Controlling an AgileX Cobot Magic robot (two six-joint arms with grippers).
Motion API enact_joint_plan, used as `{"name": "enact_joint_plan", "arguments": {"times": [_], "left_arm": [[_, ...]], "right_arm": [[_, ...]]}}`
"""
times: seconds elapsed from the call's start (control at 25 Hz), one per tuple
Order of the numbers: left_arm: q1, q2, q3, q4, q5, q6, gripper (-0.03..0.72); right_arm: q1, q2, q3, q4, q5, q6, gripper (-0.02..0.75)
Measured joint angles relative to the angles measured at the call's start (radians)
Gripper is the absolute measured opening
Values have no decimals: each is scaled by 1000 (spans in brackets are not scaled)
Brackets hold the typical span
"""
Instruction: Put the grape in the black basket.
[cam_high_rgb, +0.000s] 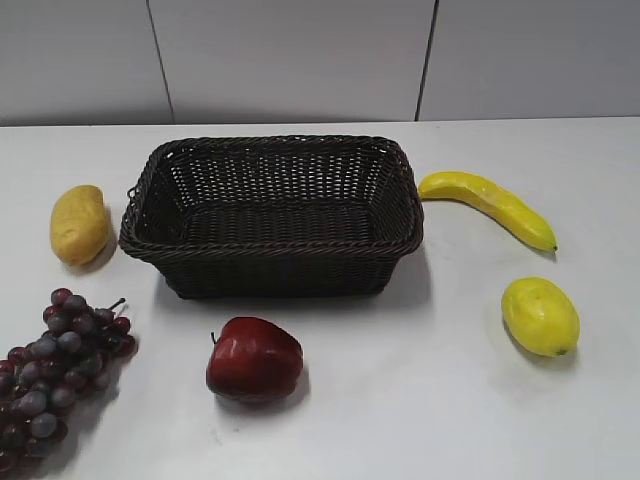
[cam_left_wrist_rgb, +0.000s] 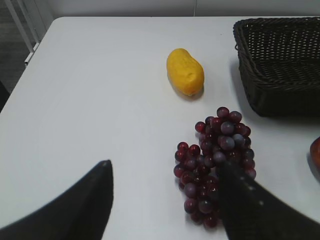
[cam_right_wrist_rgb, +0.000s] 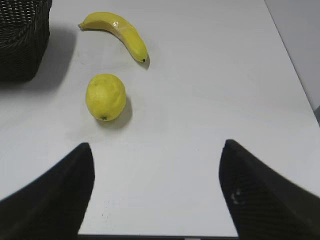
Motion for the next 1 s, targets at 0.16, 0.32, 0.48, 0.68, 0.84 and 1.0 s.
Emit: {"name": "enact_joint_plan", "arguments": {"times": [0.16, 0.32, 0.48, 0.68, 0.84, 1.0], "left_arm": [[0, 0, 0, 0, 0, -1, 625], [0, 0, 0, 0, 0, -1, 619], [0, 0, 0, 0, 0, -2, 615], [0, 0, 0, 0, 0, 0, 595], [0, 0, 0, 0, 0, -1, 586], [0, 28, -17, -1, -24, -1, 584]], "right_arm": [[0, 0, 0, 0, 0, 0, 590], [0, 0, 0, 0, 0, 0, 590], [0, 0, 0, 0, 0, 0, 590], [0, 0, 0, 0, 0, 0, 590], [0, 0, 0, 0, 0, 0, 590], [0, 0, 0, 0, 0, 0, 590]]}}
